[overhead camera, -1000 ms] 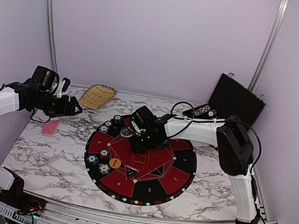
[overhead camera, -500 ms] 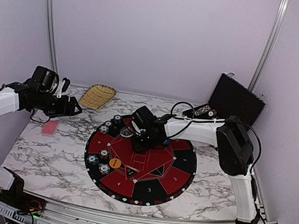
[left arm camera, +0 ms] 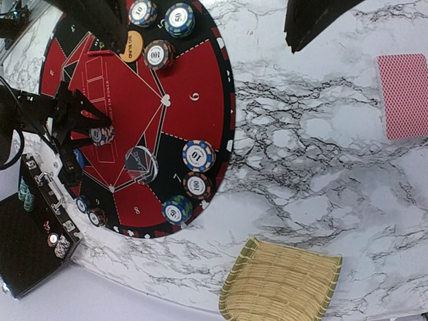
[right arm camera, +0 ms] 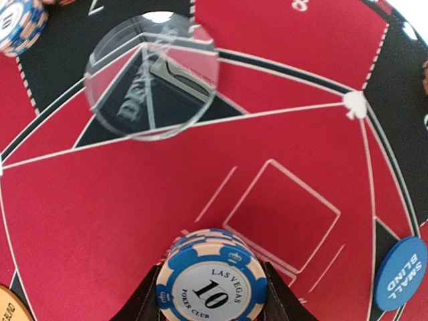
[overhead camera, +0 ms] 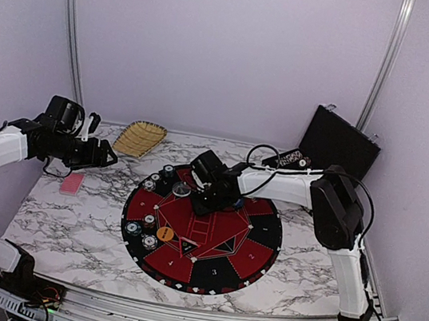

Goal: Distribute texas hold em gaming equipment
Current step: Move the pile of poker chips to the small blind area.

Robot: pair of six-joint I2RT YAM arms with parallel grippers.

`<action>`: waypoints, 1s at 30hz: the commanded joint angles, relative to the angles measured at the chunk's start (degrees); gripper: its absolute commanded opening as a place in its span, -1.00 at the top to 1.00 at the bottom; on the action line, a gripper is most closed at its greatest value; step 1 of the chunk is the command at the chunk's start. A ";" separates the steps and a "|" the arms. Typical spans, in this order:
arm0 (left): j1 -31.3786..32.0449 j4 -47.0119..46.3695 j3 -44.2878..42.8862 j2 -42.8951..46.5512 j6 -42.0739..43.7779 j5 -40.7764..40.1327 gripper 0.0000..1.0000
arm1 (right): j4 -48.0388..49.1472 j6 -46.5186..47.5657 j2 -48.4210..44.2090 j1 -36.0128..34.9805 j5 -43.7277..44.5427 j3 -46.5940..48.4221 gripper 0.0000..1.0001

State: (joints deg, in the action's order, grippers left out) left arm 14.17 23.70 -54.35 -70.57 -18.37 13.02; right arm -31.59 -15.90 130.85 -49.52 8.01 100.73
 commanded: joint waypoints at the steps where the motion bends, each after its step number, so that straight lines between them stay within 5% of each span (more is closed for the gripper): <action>1: -0.46 -1.19 0.47 0.50 0.93 0.31 -0.64 | 0.59 0.35 1.95 2.53 1.54 1.70 0.34; 30: -1.08 -1.24 0.29 -1.33 0.84 1.57 -0.64 | -2.76 4.04 10.34 12.79 2.49 13.12 0.33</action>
State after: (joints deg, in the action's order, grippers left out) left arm 13.54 23.59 -54.35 -71.22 -18.37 13.56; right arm -31.20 -12.64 138.72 -38.68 8.54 112.42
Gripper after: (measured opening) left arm 0.818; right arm 0.414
